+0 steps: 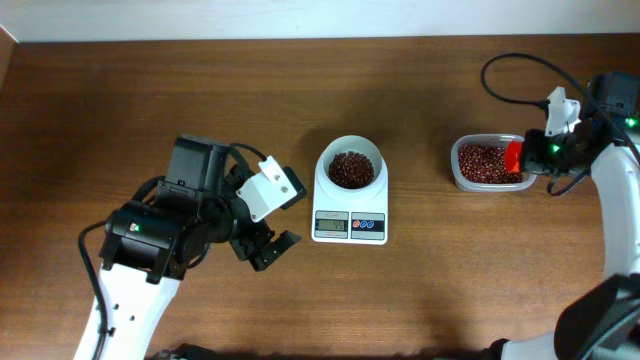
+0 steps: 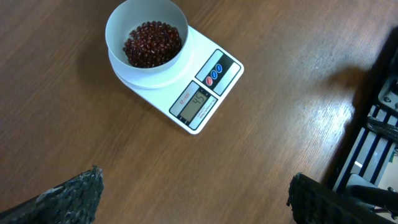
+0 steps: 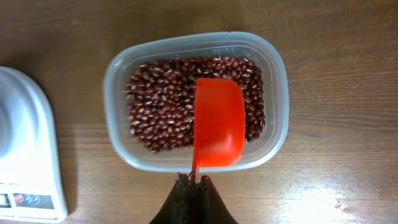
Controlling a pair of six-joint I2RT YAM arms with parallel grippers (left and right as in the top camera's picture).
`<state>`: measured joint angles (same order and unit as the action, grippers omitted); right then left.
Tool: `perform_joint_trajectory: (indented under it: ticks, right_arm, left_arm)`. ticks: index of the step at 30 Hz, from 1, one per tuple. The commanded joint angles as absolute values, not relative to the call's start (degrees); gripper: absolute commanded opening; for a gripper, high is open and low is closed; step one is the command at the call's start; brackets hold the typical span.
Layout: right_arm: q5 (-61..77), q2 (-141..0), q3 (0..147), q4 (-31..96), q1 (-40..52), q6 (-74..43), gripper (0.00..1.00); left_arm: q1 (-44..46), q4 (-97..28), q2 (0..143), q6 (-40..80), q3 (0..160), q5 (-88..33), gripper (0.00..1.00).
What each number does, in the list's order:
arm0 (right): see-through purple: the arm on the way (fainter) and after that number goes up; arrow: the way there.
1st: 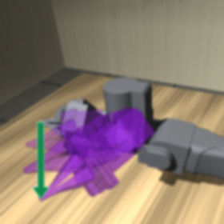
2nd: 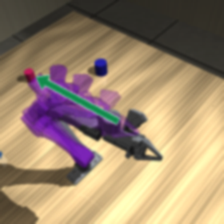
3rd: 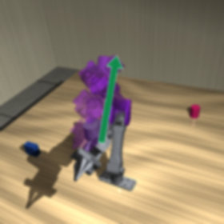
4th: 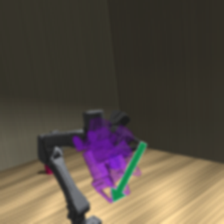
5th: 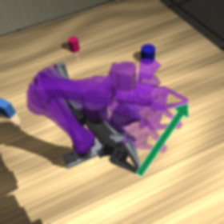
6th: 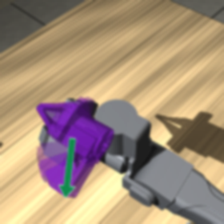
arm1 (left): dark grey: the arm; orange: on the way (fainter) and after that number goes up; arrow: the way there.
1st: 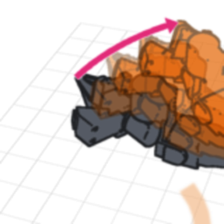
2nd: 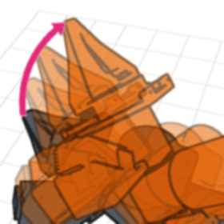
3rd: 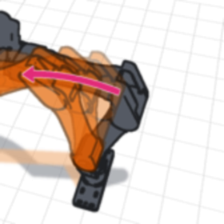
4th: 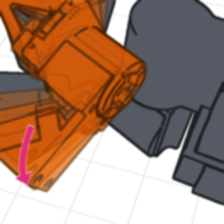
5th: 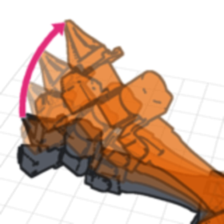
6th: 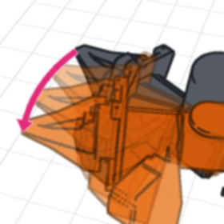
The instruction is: Scoop and weigh 50g on scale
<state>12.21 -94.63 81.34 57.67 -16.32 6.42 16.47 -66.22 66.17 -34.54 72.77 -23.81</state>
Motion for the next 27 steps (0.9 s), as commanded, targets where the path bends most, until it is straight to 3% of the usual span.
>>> perform_joint_trajectory:
  ticks: [1,27]
  right_arm:
    - [10.9,-98.8,82.3,57.6,-16.1,6.3,0.04]
    - [17.4,-103.9,80.6,53.7,-12.7,4.9,0.04]
  left_arm:
    - [16.2,-66.1,66.2,-35.4,73.7,-24.6,0.99]
    - [16.2,-66.1,66.2,-35.4,73.7,-24.6,0.99]
